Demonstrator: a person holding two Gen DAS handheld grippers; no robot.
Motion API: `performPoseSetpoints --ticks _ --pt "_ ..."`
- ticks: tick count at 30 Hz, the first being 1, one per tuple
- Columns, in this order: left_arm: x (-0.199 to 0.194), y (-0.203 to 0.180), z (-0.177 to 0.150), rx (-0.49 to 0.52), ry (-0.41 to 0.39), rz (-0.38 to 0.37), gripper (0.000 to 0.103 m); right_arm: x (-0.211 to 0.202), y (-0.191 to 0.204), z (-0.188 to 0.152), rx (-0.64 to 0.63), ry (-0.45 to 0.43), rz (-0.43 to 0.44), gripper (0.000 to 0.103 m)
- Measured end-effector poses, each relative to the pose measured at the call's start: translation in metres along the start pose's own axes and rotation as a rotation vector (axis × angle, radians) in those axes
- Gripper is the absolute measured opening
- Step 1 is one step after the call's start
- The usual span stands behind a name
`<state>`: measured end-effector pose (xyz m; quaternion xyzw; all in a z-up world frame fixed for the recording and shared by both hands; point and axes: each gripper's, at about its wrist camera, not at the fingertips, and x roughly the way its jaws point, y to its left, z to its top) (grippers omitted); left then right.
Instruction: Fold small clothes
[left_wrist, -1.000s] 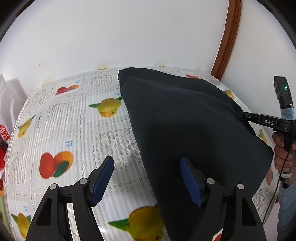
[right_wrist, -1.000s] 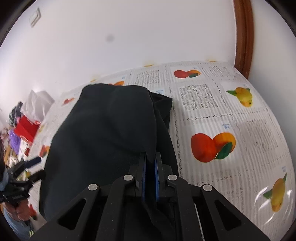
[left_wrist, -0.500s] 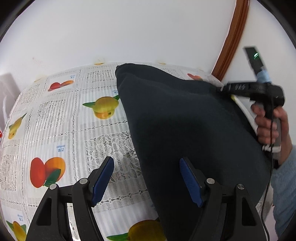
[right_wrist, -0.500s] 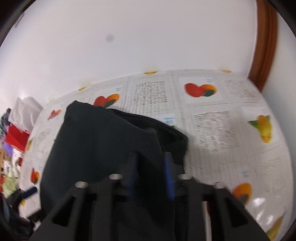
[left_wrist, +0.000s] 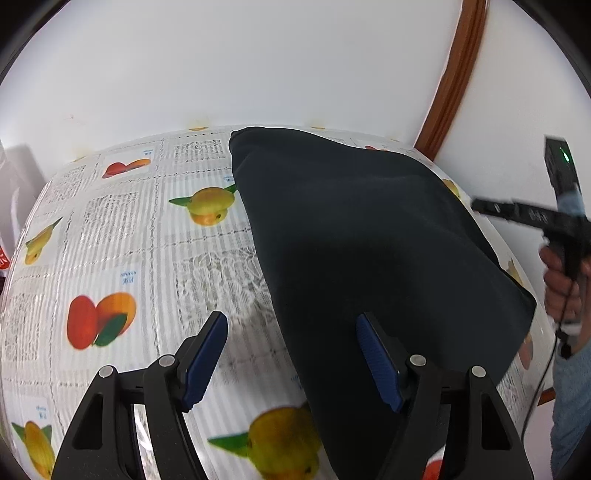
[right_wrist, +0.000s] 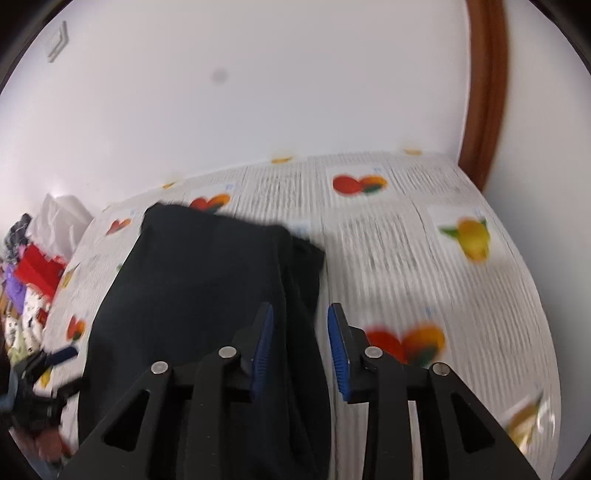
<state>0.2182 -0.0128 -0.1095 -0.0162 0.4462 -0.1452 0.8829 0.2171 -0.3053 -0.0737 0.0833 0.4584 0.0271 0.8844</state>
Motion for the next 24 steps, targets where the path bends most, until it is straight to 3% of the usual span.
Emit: performPoseSetpoints --ticks 7,8,9,10,13,15,21,24 --pt "-0.012 -0.011 -0.015 -0.001 0.008 0.000 0.071 -0.002 -0.007 -0.055 0.079 0.078 0.143 0.035" --pt "-0.013 -0.013 -0.016 0.002 0.004 0.011 0.071 0.002 -0.005 -0.057 0.078 0.085 0.135 0.027" --pt "-0.015 -0.015 -0.017 0.006 -0.001 0.024 0.071 0.003 -0.003 -0.059 0.066 0.075 0.122 0.011" --pt "-0.017 -0.017 -0.018 0.008 -0.005 0.035 0.071 -0.004 -0.005 -0.059 0.069 0.029 0.120 0.006" --pt "-0.021 -0.019 -0.020 0.003 -0.008 0.041 0.071 -0.024 -0.022 -0.062 0.144 -0.082 0.144 0.003" --pt "-0.024 -0.020 -0.022 0.007 -0.008 0.047 0.071 -0.026 -0.025 -0.066 0.190 -0.063 0.161 0.003" --pt "-0.039 -0.018 -0.039 0.020 -0.008 0.042 0.070 -0.061 -0.017 -0.093 0.103 -0.086 -0.049 0.004" --pt "-0.048 -0.016 -0.052 0.022 -0.006 0.025 0.070 -0.076 -0.025 -0.114 0.070 -0.057 -0.085 0.007"
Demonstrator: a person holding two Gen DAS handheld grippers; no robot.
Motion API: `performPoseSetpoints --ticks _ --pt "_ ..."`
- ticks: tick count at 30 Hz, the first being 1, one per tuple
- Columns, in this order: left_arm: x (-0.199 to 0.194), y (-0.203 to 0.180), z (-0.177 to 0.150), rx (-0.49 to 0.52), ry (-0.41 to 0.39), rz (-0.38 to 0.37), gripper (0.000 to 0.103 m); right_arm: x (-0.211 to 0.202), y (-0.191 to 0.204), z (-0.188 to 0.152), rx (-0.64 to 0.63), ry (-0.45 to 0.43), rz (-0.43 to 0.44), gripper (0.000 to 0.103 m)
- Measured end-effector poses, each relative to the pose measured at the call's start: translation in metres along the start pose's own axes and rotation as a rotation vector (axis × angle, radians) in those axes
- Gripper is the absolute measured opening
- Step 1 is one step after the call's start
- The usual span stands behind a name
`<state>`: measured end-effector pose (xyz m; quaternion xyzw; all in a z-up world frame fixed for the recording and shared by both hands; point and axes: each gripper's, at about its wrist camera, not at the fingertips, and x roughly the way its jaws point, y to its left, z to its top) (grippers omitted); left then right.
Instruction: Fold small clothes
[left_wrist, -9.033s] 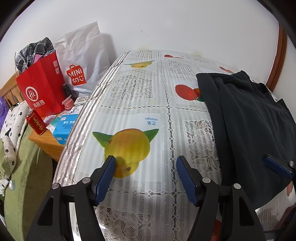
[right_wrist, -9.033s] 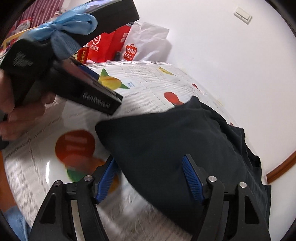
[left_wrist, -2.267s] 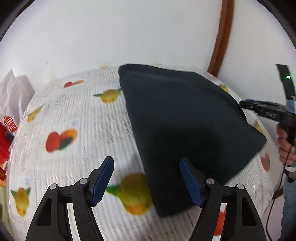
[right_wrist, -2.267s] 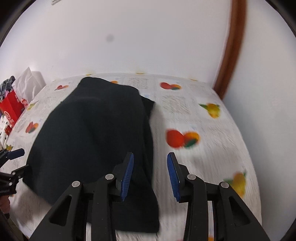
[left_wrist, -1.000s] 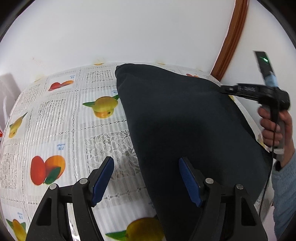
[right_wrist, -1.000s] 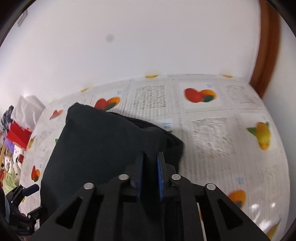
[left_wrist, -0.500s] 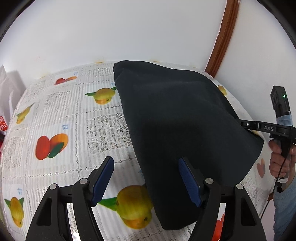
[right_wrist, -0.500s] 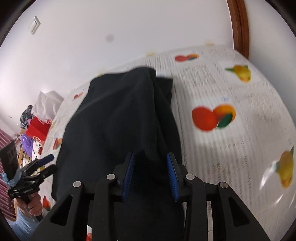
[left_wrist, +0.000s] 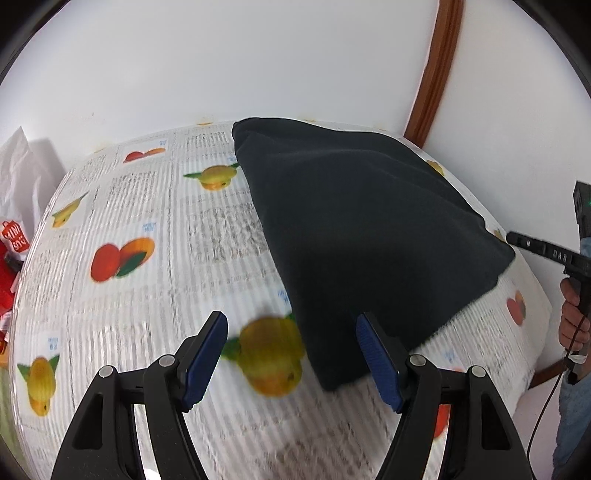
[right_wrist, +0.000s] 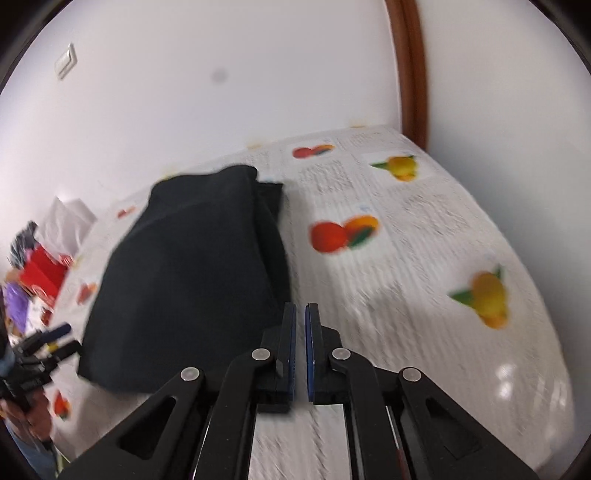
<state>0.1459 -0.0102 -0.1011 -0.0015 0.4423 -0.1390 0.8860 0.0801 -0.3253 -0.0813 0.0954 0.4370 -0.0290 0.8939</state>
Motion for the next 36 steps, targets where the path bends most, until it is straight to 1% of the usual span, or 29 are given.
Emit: performPoseSetpoints --ticks 2,3,4,5,7,9,12,15,16,17,18,19,20,22,23,28,31,33,36 --pt "-0.005 -0.001 -0.010 0.005 0.006 -0.015 0.070 -0.005 -0.002 -0.015 -0.031 0.033 -0.014 0.020" --pt "-0.007 -0.002 -0.015 0.008 0.008 -0.025 0.070 -0.008 -0.002 -0.021 -0.044 0.036 -0.028 0.022" --pt "-0.009 -0.004 -0.021 0.014 0.009 -0.037 0.070 -0.010 -0.001 -0.029 -0.058 0.037 -0.039 0.027" --pt "-0.010 -0.006 -0.026 0.019 0.011 -0.042 0.070 -0.010 0.000 -0.038 -0.073 0.044 -0.032 0.034" --pt "-0.009 -0.010 -0.034 0.032 0.018 -0.043 0.070 -0.007 0.004 -0.049 -0.080 0.062 0.002 0.036" --pt "-0.006 -0.015 -0.038 0.039 0.030 -0.036 0.070 -0.001 0.010 -0.055 -0.080 0.069 0.024 0.036" --pt "0.001 -0.024 -0.037 0.041 0.034 -0.040 0.065 0.006 0.019 -0.055 -0.070 0.044 0.050 0.036" --pt "0.009 -0.031 -0.030 0.044 0.031 -0.043 0.055 0.020 0.019 -0.048 -0.033 0.029 0.067 0.036" --pt "0.012 -0.033 -0.028 0.043 0.032 -0.038 0.047 0.025 0.017 -0.045 -0.003 0.018 0.091 0.036" --pt "0.014 -0.034 -0.025 0.040 0.031 -0.037 0.041 0.028 0.017 -0.042 0.017 0.017 0.103 0.036" --pt "0.015 -0.034 -0.022 0.030 0.026 -0.029 0.039 0.034 0.015 -0.039 0.044 0.025 0.120 0.035" --pt "0.015 -0.033 -0.020 0.020 0.013 -0.024 0.027 0.040 0.015 -0.036 0.064 0.038 0.145 0.025" --pt "0.014 -0.032 -0.019 0.027 0.007 -0.014 0.022 0.043 0.016 -0.034 0.069 0.044 0.168 0.011" --pt "0.012 -0.027 -0.015 0.043 -0.020 -0.026 0.018 0.041 0.022 -0.027 0.031 -0.016 0.131 0.008" --pt "0.012 -0.025 -0.013 0.044 -0.029 -0.023 0.018 0.042 0.024 -0.024 0.020 -0.021 0.125 0.008" --pt "0.026 -0.008 0.002 0.001 -0.026 -0.019 0.017 0.065 0.022 -0.001 0.036 -0.015 0.152 0.007" --pt "0.035 0.001 0.012 -0.027 -0.028 -0.006 0.017 0.078 0.031 0.014 0.019 -0.028 0.138 0.007" --pt "0.038 0.007 0.016 -0.047 -0.023 -0.013 0.017 0.085 0.035 0.021 0.011 -0.030 0.135 0.007" --pt "0.041 0.011 0.017 -0.049 -0.016 -0.021 0.017 0.090 0.035 0.024 0.010 -0.026 0.143 0.007"
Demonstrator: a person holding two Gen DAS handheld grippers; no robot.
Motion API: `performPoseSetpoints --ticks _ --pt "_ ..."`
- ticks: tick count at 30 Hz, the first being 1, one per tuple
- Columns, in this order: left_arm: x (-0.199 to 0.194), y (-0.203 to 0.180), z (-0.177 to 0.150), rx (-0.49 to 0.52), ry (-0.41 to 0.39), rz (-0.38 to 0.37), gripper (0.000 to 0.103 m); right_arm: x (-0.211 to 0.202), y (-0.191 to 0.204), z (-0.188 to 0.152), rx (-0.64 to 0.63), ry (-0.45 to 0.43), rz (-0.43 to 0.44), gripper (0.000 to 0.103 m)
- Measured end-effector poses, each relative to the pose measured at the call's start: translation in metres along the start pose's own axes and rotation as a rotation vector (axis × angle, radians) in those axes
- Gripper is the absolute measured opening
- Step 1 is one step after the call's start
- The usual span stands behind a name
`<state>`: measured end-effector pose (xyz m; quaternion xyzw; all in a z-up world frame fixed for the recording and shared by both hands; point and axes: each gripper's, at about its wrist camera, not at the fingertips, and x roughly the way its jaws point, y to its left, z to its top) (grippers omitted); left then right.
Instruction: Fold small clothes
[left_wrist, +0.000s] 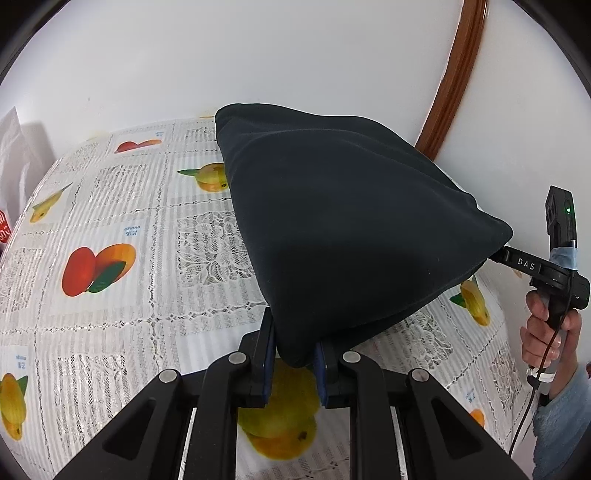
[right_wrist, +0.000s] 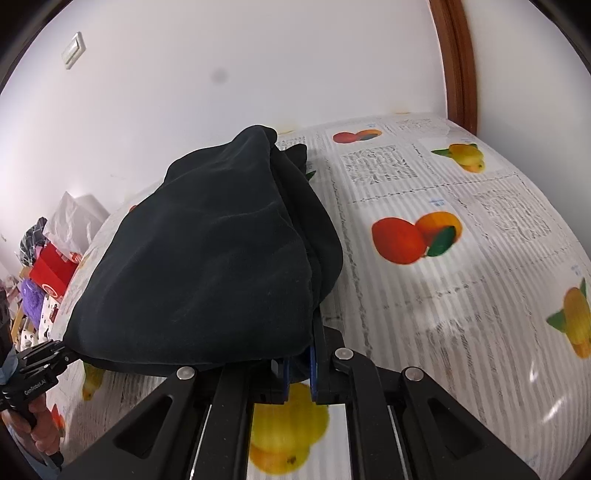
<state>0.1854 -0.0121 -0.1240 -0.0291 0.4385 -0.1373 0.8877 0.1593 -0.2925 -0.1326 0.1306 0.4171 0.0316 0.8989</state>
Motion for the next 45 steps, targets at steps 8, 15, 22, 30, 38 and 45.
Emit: performPoseSetpoints --ticks 8,15,22,30,38,45 --pt "-0.005 0.000 -0.011 -0.007 0.045 0.000 0.021 -0.027 0.003 -0.012 -0.089 0.026 -0.063 0.011" --pt "-0.030 -0.003 -0.008 0.005 0.005 0.011 0.032 -0.075 0.010 -0.002 -0.174 -0.066 -0.069 0.034" --pt "-0.026 -0.005 0.011 -0.005 -0.020 0.033 0.043 -0.036 0.006 0.016 -0.063 -0.024 -0.075 0.034" --pt "-0.002 -0.003 0.012 -0.027 0.030 0.037 0.044 -0.024 0.002 -0.001 -0.025 0.033 -0.058 0.020" --pt "-0.014 0.000 0.009 -0.084 0.051 0.015 0.046 -0.029 0.007 -0.006 -0.039 0.042 -0.090 0.021" --pt "-0.030 -0.004 -0.007 -0.073 0.070 0.075 0.049 -0.040 0.015 -0.012 -0.049 0.061 -0.186 0.022"
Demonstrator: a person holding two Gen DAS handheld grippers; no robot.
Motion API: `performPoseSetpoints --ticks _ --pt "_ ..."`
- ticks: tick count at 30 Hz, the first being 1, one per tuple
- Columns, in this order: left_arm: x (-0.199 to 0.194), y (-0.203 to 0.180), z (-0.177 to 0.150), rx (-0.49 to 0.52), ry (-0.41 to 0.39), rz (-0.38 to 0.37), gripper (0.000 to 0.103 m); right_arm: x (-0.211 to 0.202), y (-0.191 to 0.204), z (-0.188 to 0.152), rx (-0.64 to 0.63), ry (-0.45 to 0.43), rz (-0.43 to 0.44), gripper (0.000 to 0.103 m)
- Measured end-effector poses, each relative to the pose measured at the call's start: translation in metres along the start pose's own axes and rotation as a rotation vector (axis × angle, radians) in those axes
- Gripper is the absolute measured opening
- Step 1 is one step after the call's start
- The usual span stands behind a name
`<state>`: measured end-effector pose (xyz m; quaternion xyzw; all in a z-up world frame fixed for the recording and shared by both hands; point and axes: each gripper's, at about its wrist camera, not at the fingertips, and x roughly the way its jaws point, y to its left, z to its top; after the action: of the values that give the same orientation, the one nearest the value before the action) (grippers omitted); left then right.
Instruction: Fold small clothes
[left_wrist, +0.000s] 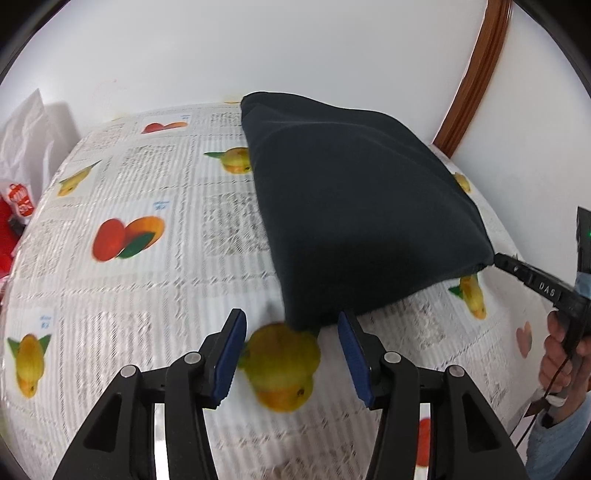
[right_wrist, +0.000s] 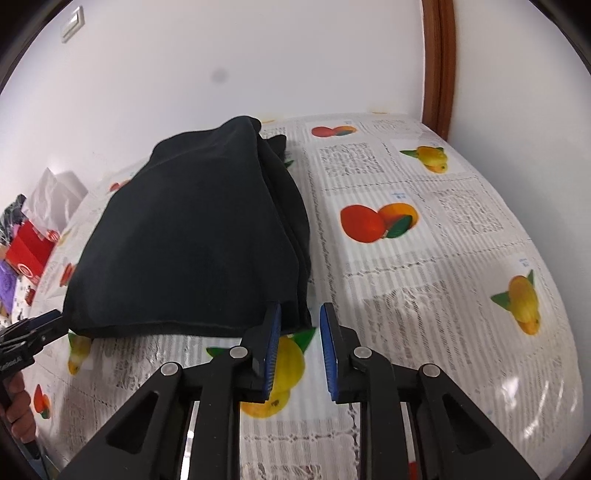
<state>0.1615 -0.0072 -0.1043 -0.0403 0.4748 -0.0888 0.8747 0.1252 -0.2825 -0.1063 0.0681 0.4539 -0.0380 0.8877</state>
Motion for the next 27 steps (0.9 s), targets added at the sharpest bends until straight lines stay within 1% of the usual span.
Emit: performPoseSetpoints --ticks 3,5,6,9,11,12,15,17,18,19,20,21,23,24,27 --pt "-0.012 0.001 -0.007 -0.011 -0.003 0.010 0.051 -0.011 0.002 -0.004 0.000 0.010 -0.036 0.024" --pt "-0.023 0.000 -0.008 -0.018 -0.017 0.031 0.056 -0.020 0.002 -0.006 0.012 0.012 -0.054 0.028" --pt "-0.031 -0.001 -0.007 -0.024 -0.033 0.042 0.057 -0.026 0.002 -0.007 0.012 0.007 -0.057 0.029" --pt "-0.055 -0.008 -0.007 -0.026 -0.084 0.055 0.065 -0.056 0.007 -0.010 0.012 -0.031 -0.068 0.035" --pt "-0.072 -0.013 -0.009 -0.024 -0.119 0.066 0.069 -0.077 0.013 -0.012 0.006 -0.059 -0.077 0.043" --pt "-0.082 -0.017 -0.012 -0.019 -0.135 0.076 0.070 -0.089 0.016 -0.014 -0.003 -0.076 -0.081 0.045" --pt "-0.099 -0.025 -0.020 -0.013 -0.153 0.091 0.072 -0.121 0.024 -0.022 -0.024 -0.109 -0.092 0.055" --pt "-0.110 -0.029 -0.027 -0.012 -0.165 0.098 0.074 -0.136 0.027 -0.029 -0.028 -0.113 -0.108 0.066" --pt "-0.118 -0.031 -0.032 -0.013 -0.173 0.106 0.075 -0.147 0.029 -0.035 -0.028 -0.129 -0.120 0.067" --pt "-0.123 -0.031 -0.036 -0.014 -0.179 0.112 0.076 -0.154 0.031 -0.039 -0.030 -0.143 -0.126 0.072" --pt "-0.128 -0.033 -0.038 -0.016 -0.187 0.120 0.079 -0.163 0.032 -0.045 -0.039 -0.162 -0.131 0.079" --pt "-0.135 -0.033 -0.042 -0.019 -0.197 0.130 0.081 -0.172 0.034 -0.050 -0.048 -0.182 -0.133 0.083" --pt "-0.145 -0.034 -0.049 -0.022 -0.213 0.145 0.084 -0.184 0.036 -0.058 -0.049 -0.201 -0.148 0.094" --pt "-0.150 -0.035 -0.053 -0.023 -0.217 0.154 0.085 -0.192 0.035 -0.064 -0.039 -0.204 -0.156 0.097" --pt "-0.163 -0.039 -0.063 -0.017 -0.228 0.164 0.086 -0.206 0.032 -0.076 -0.015 -0.209 -0.139 0.098"
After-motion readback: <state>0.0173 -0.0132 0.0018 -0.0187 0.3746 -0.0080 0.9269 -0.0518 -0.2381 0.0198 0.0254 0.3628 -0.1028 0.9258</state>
